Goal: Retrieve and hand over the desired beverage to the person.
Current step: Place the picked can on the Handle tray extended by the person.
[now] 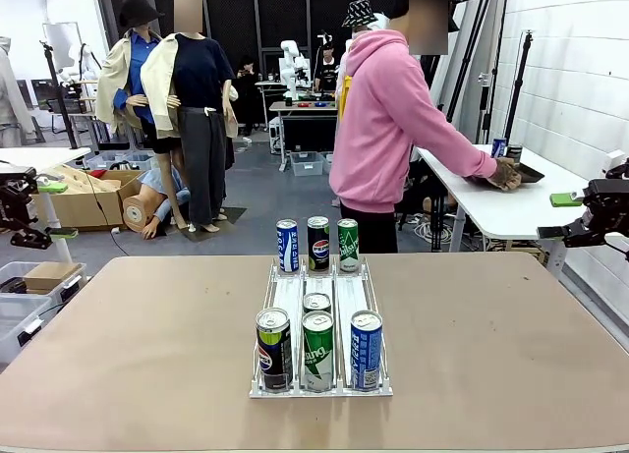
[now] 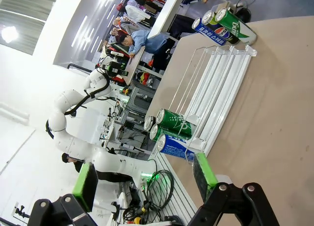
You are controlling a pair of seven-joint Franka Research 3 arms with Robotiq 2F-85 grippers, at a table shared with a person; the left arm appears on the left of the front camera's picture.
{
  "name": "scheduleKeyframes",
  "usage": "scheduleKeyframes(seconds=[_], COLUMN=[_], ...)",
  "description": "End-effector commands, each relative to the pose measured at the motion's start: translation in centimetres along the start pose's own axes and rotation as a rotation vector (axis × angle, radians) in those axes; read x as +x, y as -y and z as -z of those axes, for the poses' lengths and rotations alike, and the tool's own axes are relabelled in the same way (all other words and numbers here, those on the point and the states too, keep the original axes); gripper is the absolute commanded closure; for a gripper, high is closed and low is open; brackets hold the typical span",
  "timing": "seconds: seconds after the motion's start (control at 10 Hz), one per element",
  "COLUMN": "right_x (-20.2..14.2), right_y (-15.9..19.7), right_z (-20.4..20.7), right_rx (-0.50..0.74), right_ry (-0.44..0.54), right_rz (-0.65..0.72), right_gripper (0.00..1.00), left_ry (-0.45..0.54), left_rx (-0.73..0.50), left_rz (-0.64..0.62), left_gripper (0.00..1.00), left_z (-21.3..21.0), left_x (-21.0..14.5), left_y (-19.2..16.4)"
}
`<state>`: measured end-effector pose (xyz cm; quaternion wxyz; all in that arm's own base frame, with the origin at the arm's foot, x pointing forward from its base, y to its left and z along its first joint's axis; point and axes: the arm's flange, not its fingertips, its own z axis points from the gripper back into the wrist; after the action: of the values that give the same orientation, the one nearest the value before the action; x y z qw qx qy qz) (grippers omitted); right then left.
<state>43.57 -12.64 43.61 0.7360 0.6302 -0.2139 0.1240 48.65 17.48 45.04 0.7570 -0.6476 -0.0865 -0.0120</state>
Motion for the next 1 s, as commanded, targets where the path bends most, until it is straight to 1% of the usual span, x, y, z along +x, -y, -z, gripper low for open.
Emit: scheduleKeyframes(seconds=[0.0,0.9], right_x=[-0.07,-0.07], right_y=[-0.14,-0.14], right_z=[0.24,0.24], right_rx=[0.0,0.0], right_ry=[0.006,0.006], right_rz=[0.008,0.008], right_gripper=[0.0,0.0], left_ry=[0.005,0.005], left_rx=[0.009,0.009], left_rz=[0.007,0.007], left_gripper=[0.0,0.0], left_z=[0.11,0.11], left_x=[-0.05,-0.05], left_y=[0.38,0.38])
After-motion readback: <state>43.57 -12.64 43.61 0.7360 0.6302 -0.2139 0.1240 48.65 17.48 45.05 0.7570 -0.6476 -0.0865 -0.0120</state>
